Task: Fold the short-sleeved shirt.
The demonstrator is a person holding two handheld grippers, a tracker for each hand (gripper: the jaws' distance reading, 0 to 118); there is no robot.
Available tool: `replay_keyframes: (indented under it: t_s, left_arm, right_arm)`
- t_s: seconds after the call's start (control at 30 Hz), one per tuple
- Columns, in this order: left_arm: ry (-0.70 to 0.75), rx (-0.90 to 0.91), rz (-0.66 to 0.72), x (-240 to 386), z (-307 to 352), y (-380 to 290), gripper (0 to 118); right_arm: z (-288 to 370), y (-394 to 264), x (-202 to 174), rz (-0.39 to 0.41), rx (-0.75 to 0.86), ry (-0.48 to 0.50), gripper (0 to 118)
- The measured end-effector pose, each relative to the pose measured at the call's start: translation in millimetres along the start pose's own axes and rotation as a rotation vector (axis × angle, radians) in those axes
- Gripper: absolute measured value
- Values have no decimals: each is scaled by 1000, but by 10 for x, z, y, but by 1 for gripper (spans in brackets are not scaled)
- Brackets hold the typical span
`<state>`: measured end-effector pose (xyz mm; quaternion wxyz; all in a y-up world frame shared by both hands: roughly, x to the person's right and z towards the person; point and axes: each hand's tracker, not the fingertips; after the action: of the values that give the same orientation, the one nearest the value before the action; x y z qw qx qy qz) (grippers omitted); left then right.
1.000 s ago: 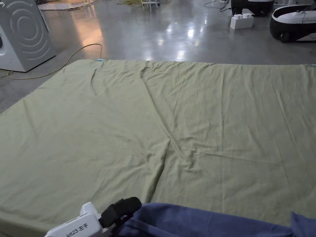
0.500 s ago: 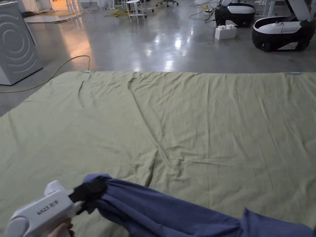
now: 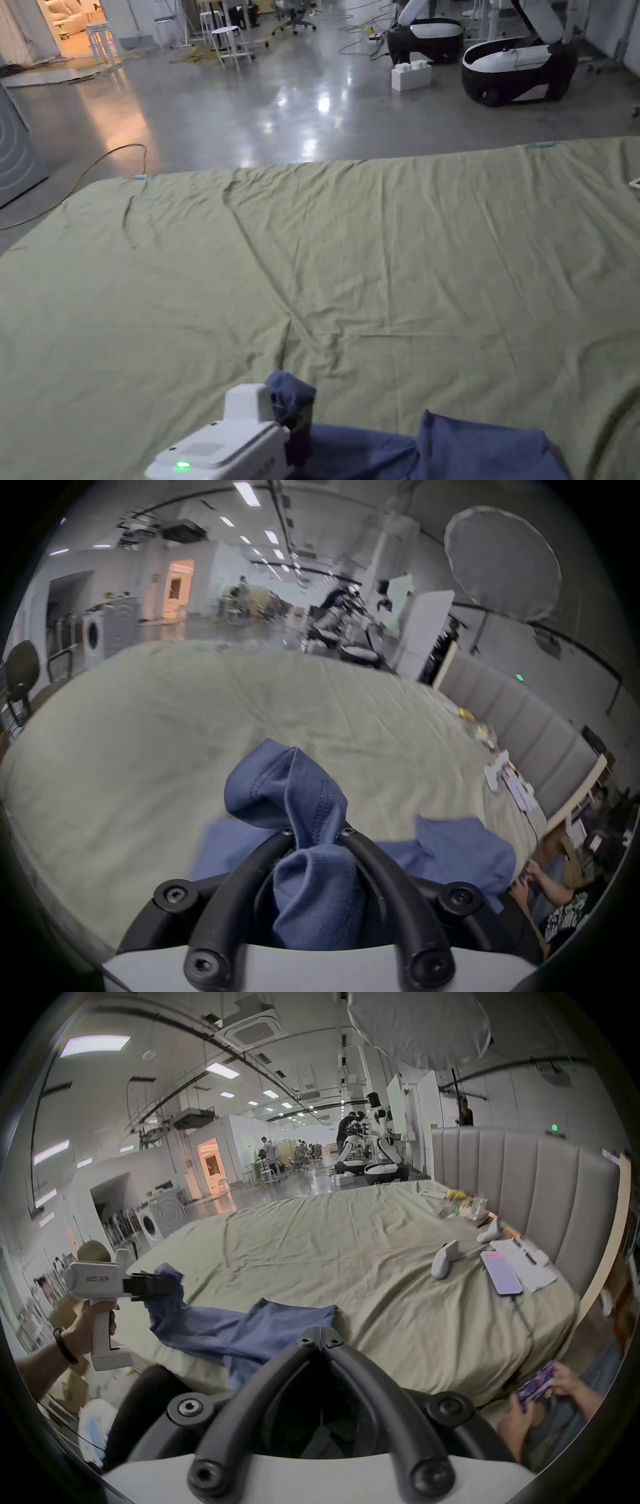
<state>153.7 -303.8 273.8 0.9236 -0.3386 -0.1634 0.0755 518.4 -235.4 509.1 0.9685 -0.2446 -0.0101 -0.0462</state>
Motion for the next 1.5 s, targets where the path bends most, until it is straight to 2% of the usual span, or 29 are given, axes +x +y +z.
replay_keyframes:
  t_s: [0.07, 0.17, 0.2, 0.3, 0.37, 0.47, 0.53, 0.57, 0.6, 0.63, 0.67, 0.7, 0.8, 0.9, 0.97, 1.07, 1.1, 1.13, 1.2, 1.23, 1.27, 1.33, 1.37, 1.43, 1.5]
  left_arm:
    - [-23, -70, -3, 219, -234, -156, 13]
    - [-47, -147, -19, 387, -499, -309, 17]
    - [-48, -145, -24, 426, -528, -335, 30]
    - [-164, -133, -5, 380, -382, -236, 81]
    - [-199, -74, 19, 281, -146, -102, 91]
    - [-181, 49, 123, 31, 196, 94, 91]
    - [-166, 68, 261, -110, 302, 96, 88]
    - [-175, 54, 317, -154, 252, 62, 80]
    - [-212, 24, 324, -171, 167, 4, 53]
    - [-213, 0, 312, -141, 55, -89, 22]
    - [-187, -30, 303, -83, -64, -170, 6]
    - [-169, -64, 312, -58, -191, -265, 6]
    - [-260, -189, 442, 44, -600, -554, 6]
    - [-264, -250, 317, 332, -779, -763, 5]
    - [-223, -190, 225, 371, -718, -716, 5]
    - [-265, -215, 294, 198, -619, -517, 6]
    - [-265, -158, 291, 107, -473, -441, 11]
    - [-257, -74, 273, -13, -321, -361, 23]
    - [-256, 12, 297, -316, -87, -211, 80]
    - [-248, 33, 342, -500, -8, -154, 101]
    - [-230, 47, 386, -674, 47, -126, 111]
    - [-204, 58, 485, -1064, 108, -148, 110]
    - [-187, 10, 508, -1184, 90, -176, 110]
    - [-146, -69, 519, -1344, 37, -280, 110]
    - [-136, -74, 543, -1444, -47, -373, 104]
  right_arm:
    - [78, -6, 39, 37, -9, -38, 0]
    - [170, -51, 170, 6, -20, -62, 0]
    - [188, -75, 234, -21, -28, -67, 0]
    - [187, -156, 373, -111, -42, -77, 0]
    - [183, -203, 448, -149, -44, -74, 0]
    - [192, -221, 481, -150, -27, -44, 0]
    - [190, -220, 493, -165, -21, -23, 0]
    - [181, -225, 498, -176, -16, -9, 0]
    - [170, -236, 499, -183, -13, -1, 0]
    - [166, -237, 495, -187, -14, 0, 0]
    - [167, -236, 487, -187, -13, -1, 0]
    - [181, -231, 471, -185, -13, -4, 0]
    - [251, -221, 443, -176, -10, -8, 0]
    - [285, -237, 468, -186, -17, -11, 0]
    - [271, -245, 478, -192, -20, -18, 0]
    - [254, -229, 468, -193, -16, -22, 0]
    - [247, -219, 464, -194, -15, -14, 0]
    - [244, -216, 457, -191, -12, -9, 0]
    - [199, -215, 448, -192, -16, 1, 0]
    - [161, -228, 449, -200, -23, 13, 0]
    - [132, -254, 458, -206, -29, 24, 0]
    - [75, -288, 440, -206, -43, 37, 0]
    - [65, -296, 420, -201, -47, 40, 0]
    - [59, -299, 383, -186, -57, 50, 0]
    - [60, -302, 372, -180, -58, 53, 0]
